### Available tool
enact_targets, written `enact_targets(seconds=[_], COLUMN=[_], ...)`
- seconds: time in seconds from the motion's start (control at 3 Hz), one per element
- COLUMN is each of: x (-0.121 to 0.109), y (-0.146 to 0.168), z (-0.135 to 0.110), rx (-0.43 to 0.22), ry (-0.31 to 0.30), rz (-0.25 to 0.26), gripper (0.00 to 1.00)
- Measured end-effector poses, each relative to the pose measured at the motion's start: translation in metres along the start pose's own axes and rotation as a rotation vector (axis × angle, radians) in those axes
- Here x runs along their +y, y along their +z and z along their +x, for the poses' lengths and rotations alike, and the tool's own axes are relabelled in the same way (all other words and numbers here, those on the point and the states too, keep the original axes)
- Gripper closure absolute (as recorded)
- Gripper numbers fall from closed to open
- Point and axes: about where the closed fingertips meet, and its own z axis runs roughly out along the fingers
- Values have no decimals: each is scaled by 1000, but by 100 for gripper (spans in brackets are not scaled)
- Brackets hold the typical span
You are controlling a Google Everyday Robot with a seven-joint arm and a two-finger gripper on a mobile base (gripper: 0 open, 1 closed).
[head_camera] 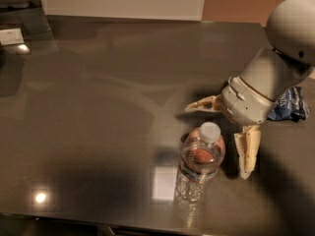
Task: Move apple near water bottle
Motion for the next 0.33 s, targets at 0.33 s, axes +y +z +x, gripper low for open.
enact_targets(seconds=[0.33], x=[0], y=[0], z=[0], rx=[0], ry=[0], rz=[0], gripper=[0])
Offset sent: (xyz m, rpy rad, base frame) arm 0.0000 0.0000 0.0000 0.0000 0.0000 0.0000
